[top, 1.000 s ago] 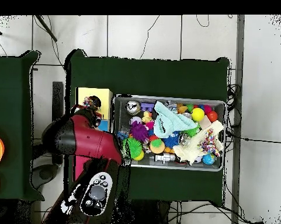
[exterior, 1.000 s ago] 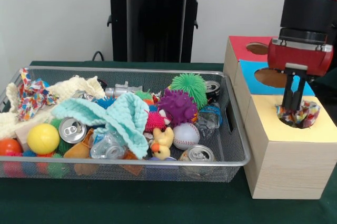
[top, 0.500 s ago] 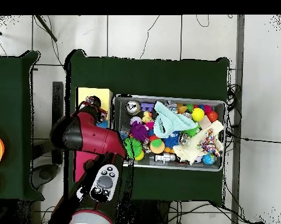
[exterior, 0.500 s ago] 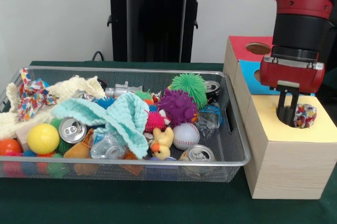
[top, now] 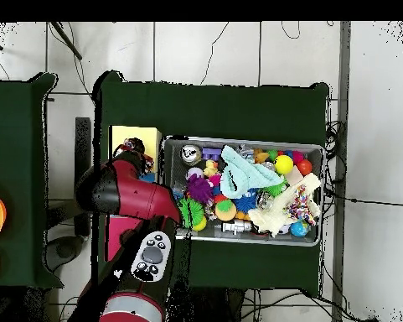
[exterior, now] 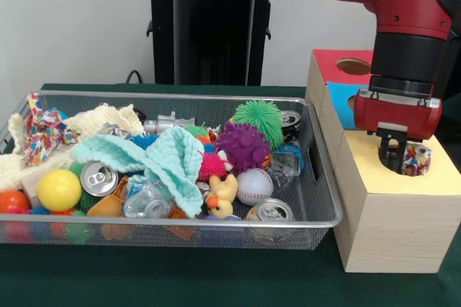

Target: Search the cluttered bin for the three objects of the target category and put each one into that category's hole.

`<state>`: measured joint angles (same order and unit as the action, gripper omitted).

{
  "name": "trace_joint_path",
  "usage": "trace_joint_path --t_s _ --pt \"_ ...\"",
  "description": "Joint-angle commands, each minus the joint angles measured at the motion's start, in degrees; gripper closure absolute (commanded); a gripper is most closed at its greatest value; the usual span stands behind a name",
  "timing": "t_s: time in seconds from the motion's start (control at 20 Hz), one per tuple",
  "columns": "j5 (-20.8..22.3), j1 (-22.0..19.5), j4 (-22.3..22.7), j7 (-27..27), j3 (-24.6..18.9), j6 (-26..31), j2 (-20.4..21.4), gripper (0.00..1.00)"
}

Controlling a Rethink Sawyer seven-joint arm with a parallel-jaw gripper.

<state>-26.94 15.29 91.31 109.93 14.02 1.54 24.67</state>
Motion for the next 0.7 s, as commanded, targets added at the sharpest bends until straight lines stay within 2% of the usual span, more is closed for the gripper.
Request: trace_joint_path --t_s 0.05,0.35,0.7 --pt "-1.21 -0.75 -0.71 11.29 -3.26 -1.62 -3.10 1.00" --pt "-1.57 0.04 -0.75 11.24 -1.91 -0.51 -2.75 1.00" --pt "-0.09 0.07 3.44 9.96 -1.36 6.86 4.26 1.00"
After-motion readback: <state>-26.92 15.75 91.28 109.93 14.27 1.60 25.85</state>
